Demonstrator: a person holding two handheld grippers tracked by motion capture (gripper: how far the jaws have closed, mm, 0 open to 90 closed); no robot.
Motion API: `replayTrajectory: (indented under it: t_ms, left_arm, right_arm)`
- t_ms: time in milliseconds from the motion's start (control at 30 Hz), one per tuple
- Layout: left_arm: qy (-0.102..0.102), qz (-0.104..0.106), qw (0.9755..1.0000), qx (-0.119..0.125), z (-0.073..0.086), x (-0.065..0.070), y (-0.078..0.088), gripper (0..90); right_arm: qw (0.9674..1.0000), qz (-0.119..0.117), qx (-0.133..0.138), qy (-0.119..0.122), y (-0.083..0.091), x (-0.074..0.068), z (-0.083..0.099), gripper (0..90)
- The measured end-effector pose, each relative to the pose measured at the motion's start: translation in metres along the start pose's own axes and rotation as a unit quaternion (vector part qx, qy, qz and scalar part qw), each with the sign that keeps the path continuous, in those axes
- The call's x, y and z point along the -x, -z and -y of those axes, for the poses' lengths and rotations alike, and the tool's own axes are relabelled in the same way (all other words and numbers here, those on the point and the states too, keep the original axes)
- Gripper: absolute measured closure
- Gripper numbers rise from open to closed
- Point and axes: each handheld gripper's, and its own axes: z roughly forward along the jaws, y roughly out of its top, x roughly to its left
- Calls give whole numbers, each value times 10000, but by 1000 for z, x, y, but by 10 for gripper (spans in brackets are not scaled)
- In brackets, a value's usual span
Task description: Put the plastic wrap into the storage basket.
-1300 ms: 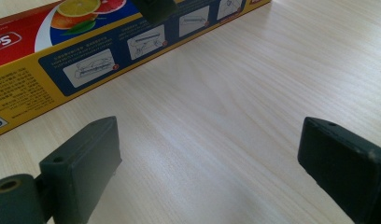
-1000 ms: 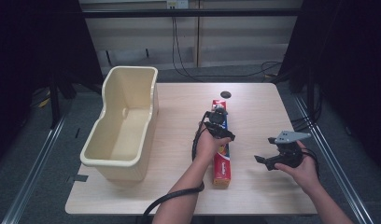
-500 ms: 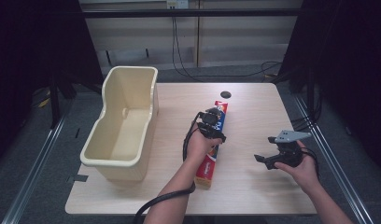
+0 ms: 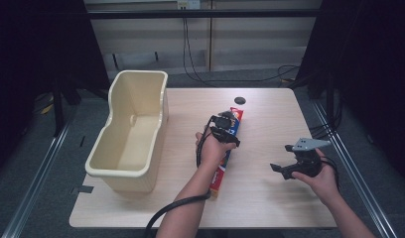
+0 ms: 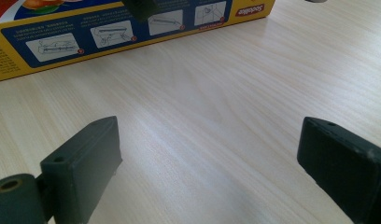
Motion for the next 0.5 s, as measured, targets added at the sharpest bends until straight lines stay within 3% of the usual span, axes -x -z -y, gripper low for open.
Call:
replayTrajectory:
  t_ms: [33,300,400,500]
  left_arm:
    - [12,8,10000,46,0,-1,-2,306]
    - [212,-58,9994,-264,-6,0,-7,325]
    - [174,-66,9994,-295,-7,0,-7,334]
    - [320,-122,9984,-444,-10,-1,-5,361]
  right_arm:
    - [10000,-13,-1,-1,0,0,0,58]
    - [10000,30,1,-31,1,0,0,58]
    - [10000,24,6,-20,1,0,0,58]
    - [10000,29,8,-15,1,-1,0,59]
